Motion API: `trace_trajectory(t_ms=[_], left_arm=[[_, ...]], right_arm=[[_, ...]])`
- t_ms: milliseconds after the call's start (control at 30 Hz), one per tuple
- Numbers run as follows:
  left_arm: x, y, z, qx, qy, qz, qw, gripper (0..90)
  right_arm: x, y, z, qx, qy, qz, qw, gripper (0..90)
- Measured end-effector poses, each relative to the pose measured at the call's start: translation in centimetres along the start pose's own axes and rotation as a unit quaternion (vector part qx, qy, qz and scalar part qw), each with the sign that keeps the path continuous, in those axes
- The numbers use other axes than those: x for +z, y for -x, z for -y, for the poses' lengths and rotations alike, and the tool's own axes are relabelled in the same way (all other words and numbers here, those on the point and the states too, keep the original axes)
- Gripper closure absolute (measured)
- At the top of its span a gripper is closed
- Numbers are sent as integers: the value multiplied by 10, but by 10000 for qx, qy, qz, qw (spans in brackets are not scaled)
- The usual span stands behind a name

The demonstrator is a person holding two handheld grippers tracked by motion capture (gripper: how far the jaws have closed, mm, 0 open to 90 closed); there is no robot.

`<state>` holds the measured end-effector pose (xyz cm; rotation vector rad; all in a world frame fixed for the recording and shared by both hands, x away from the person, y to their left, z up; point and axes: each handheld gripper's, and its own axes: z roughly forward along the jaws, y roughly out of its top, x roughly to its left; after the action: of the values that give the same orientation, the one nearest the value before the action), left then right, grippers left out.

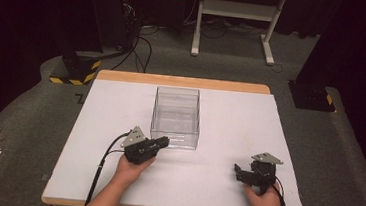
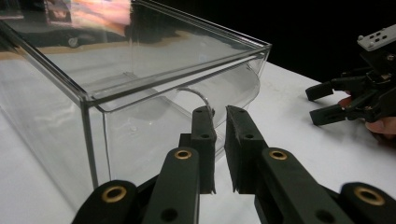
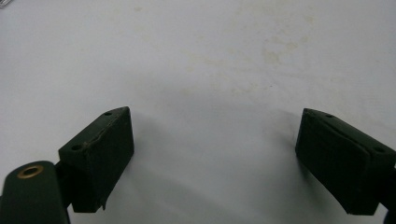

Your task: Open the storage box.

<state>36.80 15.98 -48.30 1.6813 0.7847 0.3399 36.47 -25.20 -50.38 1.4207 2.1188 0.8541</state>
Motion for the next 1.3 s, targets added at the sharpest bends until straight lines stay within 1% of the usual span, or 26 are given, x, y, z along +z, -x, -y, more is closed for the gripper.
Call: trace_trajectory(t_ms=[100,133,333,500,533,800,967,1100,1133,1300], left_arm=[[-3,3,2,-28,6,38,10000,825],[-4,4,2,11,0,43,10000,825],[-9,10,5,-19,8,98,9999,827],[-13,14,7,16,-1,130,9999,829],[-14,15,8,-5,1,136,9999,829],[-22,24,10,89,-60,188,9998,832],[-29,29,13,67,-70,246,9996,834],[-33,35,15,136,-115,269,9995,836],[-34,36,15,96,-108,289,9995,836],[-39,43,19,87,-110,329,9994,838]], right_arm=[[0,0,0,-2,0,0,10000,116],[0,0,0,-1,0,0,10000,117],[0,0,0,-16,4,-1,10000,117],[0,0,0,-18,10,4,10000,117],[0,0,0,-27,13,4,10000,117],[0,0,0,1,0,-3,10000,116],[0,0,0,-2,11,-8,10000,117],[0,0,0,-6,10,-8,10000,117],[0,0,0,-13,12,-8,10000,117],[0,0,0,4,8,-8,10000,117]])
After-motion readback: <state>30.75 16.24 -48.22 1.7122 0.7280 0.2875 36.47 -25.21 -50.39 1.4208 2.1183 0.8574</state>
